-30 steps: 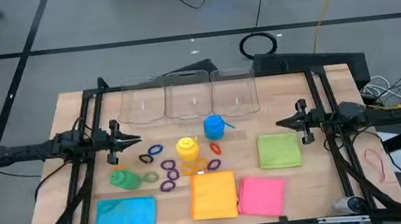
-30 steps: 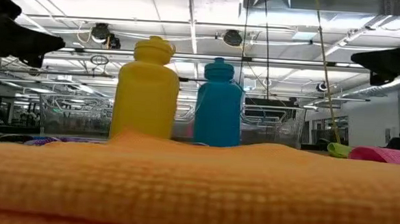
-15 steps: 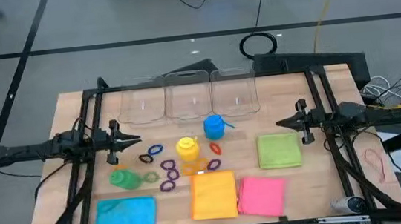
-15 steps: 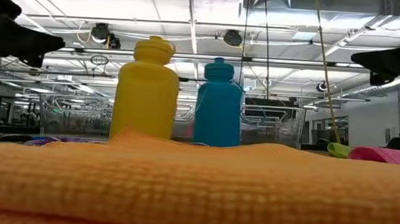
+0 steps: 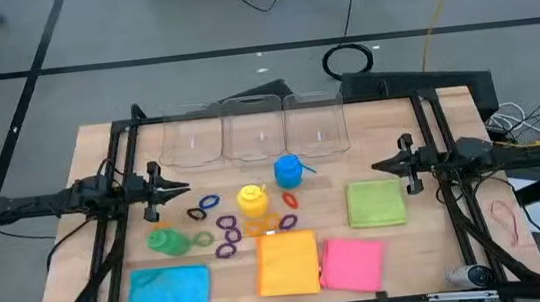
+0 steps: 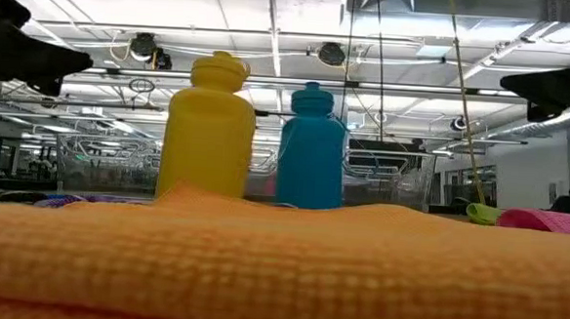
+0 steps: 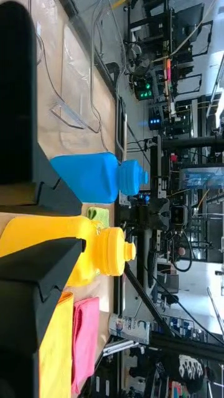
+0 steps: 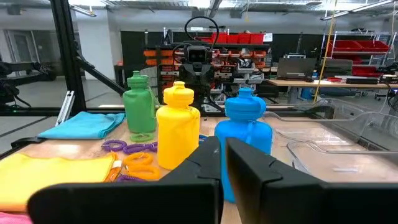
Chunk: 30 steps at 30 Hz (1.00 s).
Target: Pick & Place Sports Items
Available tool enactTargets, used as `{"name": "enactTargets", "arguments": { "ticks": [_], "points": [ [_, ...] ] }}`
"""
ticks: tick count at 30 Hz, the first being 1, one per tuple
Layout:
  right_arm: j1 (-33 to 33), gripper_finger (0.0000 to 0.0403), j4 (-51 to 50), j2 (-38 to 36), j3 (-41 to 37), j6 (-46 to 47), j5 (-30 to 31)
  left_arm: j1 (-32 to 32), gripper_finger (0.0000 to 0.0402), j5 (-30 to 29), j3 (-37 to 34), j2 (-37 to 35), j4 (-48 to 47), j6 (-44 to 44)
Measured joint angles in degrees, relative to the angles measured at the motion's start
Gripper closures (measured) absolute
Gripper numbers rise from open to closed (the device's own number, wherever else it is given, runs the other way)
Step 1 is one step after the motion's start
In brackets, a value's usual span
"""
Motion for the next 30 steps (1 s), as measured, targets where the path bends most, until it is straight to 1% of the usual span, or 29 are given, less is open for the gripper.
{"name": "enactTargets", "arguments": {
  "ticks": [7, 10, 14, 18, 20, 23, 25, 27, 28, 30],
  "points": [
    [0.0, 0.0403, 0.0, 0.0, 0.0, 0.0, 0.0, 0.0, 0.0339, 0.0, 0.0, 0.0, 0.0, 0.0],
    [0.0, 0.0403, 0.0, 0.0, 0.0, 0.0, 0.0, 0.0, 0.0339, 0.1, 0.0, 0.0, 1.7, -1.1],
    [0.0, 0.0403, 0.0, 0.0, 0.0, 0.0, 0.0, 0.0, 0.0339, 0.1, 0.0, 0.0, 7.9, -7.9],
    [0.0, 0.0403, 0.0, 0.0, 0.0, 0.0, 0.0, 0.0, 0.0339, 0.1, 0.0, 0.0, 14.0, -18.2],
    [0.0, 0.0403, 0.0, 0.0, 0.0, 0.0, 0.0, 0.0, 0.0339, 0.7, 0.0, 0.0, 15.4, -19.3],
    [0.0, 0.0403, 0.0, 0.0, 0.0, 0.0, 0.0, -0.1, 0.0339, 4.4, 0.0, 0.0, 16.0, -19.9],
    [0.0, 0.0403, 0.0, 0.0, 0.0, 0.0, 0.0, -0.1, 0.0339, 5.9, 0.2, 0.4, 18.4, -21.0],
    [0.0, 0.0403, 0.0, 0.0, 0.0, 0.0, 0.0, -0.1, 0.0339, 7.7, 2.4, 1.3, 18.8, -22.0],
    [0.0, 0.0403, 0.0, 0.0, 0.0, 0.0, 0.0, 0.0, 0.0338, 9.0, 4.8, 2.0, 16.8, -21.9],
    [0.0, 0.0403, 0.0, 0.0, 0.0, 0.0, 0.0, -0.2, 0.033, 10.6, 11.6, 4.7, 9.5, -20.2]
  ]
}}
